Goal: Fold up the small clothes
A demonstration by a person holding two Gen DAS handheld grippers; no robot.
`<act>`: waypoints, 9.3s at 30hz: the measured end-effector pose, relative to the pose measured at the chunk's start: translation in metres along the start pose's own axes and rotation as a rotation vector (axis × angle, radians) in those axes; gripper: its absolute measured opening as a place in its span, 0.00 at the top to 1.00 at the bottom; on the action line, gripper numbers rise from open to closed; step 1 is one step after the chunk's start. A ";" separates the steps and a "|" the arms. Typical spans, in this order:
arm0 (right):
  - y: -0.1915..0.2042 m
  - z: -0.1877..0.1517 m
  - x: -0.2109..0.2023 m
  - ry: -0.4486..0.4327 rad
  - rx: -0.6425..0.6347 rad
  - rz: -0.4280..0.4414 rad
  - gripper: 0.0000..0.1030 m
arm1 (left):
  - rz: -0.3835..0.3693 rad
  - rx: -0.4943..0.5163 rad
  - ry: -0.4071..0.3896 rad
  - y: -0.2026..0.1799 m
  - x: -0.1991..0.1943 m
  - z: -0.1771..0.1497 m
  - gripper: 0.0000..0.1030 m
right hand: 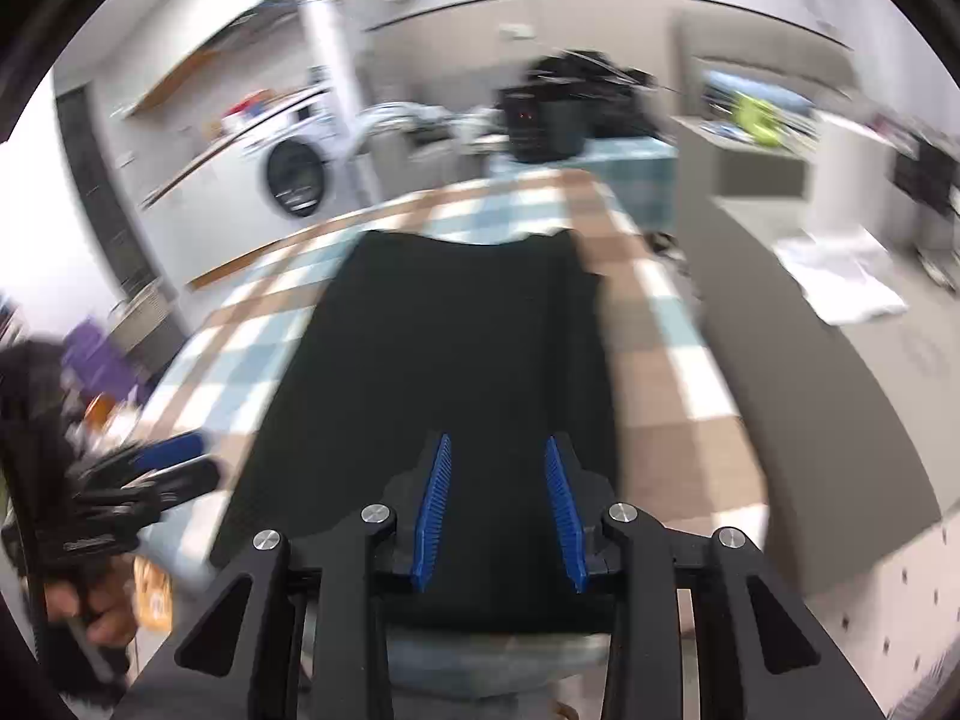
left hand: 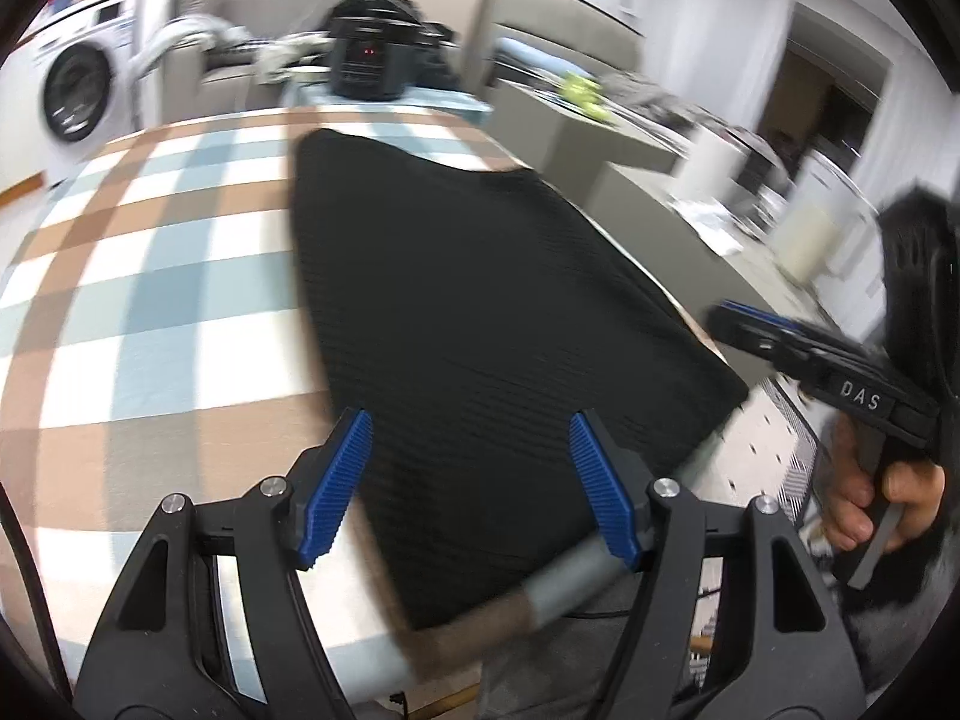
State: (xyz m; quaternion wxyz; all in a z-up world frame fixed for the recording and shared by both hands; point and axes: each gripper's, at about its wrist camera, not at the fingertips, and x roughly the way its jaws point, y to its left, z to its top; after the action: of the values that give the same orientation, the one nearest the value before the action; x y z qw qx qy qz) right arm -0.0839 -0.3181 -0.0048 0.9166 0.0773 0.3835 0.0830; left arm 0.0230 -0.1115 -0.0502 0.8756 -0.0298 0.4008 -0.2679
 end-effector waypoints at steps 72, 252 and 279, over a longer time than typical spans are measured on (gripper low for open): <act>-0.024 0.035 0.121 0.175 0.130 -0.016 0.70 | 0.141 -0.259 0.020 0.118 0.053 0.036 0.86; 0.030 0.017 0.116 0.232 0.103 0.272 0.40 | 0.297 -0.317 0.048 0.148 -0.052 -0.034 0.48; 0.048 0.081 0.196 0.142 0.148 0.169 0.67 | 0.285 -0.255 0.032 0.204 0.046 0.074 0.77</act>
State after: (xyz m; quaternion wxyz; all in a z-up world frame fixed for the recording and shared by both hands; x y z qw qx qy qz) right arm 0.1049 -0.2360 -0.0741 0.8686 0.1706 0.4446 0.1369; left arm 0.1914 0.0277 -0.0863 0.8874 -0.0793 0.4454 -0.0884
